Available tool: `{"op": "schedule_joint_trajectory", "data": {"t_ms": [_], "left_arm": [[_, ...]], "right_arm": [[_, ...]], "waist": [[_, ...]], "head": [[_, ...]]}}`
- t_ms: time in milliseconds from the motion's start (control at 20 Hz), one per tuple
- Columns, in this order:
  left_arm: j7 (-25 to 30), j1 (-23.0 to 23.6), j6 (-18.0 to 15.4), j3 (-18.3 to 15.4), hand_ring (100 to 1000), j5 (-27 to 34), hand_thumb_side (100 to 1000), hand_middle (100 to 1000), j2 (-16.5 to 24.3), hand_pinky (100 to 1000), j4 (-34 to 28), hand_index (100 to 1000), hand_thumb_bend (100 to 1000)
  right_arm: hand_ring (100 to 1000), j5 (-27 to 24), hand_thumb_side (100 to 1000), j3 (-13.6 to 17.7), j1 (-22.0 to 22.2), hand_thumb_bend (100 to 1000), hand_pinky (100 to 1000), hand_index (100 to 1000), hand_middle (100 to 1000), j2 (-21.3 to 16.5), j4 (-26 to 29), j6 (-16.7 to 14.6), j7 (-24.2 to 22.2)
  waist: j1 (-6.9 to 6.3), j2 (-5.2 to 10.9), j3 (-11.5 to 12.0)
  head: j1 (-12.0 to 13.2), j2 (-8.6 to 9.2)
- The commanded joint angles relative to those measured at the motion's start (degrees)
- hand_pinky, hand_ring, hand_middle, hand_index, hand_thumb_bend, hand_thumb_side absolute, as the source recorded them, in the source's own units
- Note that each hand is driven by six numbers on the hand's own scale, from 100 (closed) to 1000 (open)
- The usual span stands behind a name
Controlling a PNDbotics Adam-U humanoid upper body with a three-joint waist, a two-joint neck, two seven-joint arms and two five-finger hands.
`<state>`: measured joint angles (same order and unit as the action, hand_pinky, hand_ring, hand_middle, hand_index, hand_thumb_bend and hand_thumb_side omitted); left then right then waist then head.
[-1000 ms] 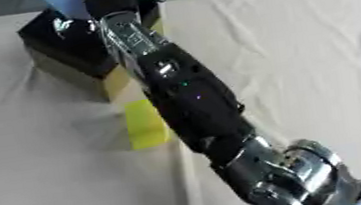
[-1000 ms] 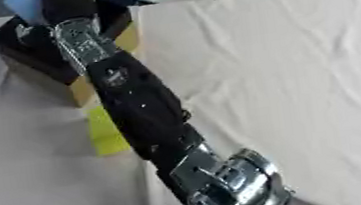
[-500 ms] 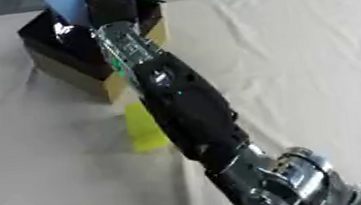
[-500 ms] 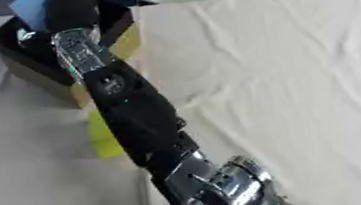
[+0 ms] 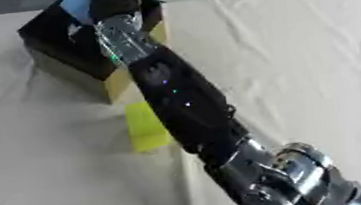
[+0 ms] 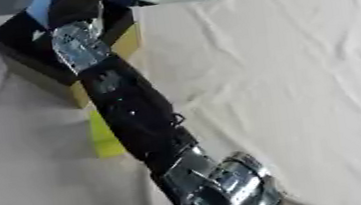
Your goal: Pick up objects on the table and place them in the box.
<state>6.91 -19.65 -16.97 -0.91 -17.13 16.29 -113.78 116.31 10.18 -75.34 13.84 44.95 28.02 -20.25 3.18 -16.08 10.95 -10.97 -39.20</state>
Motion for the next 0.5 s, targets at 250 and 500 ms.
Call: {"op": "schedule_joint_trajectory", "data": {"t_ms": [250,500], "left_arm": [[0.83,-0.59,0.13,-0.10,758,-0.01,856,801,1.34,760,-0.81,825,100],[1.20,-0.49,0.32,-0.14,756,-0.14,858,801,1.32,759,-0.81,824,100]], "right_arm": [[1000,0.25,807,0.80,-1.30,194,977,980,912,0.79,5.06,-1.08,-3.41],[1000,-1.77,1000,0.65,-1.20,569,974,989,903,0.72,6.06,0.88,-0.78]], "waist": [[-0.48,1.54,0.02],[-0.52,1.59,-0.15]], "head": [[-0.24,-0.23],[-0.12,-0.40]]}}
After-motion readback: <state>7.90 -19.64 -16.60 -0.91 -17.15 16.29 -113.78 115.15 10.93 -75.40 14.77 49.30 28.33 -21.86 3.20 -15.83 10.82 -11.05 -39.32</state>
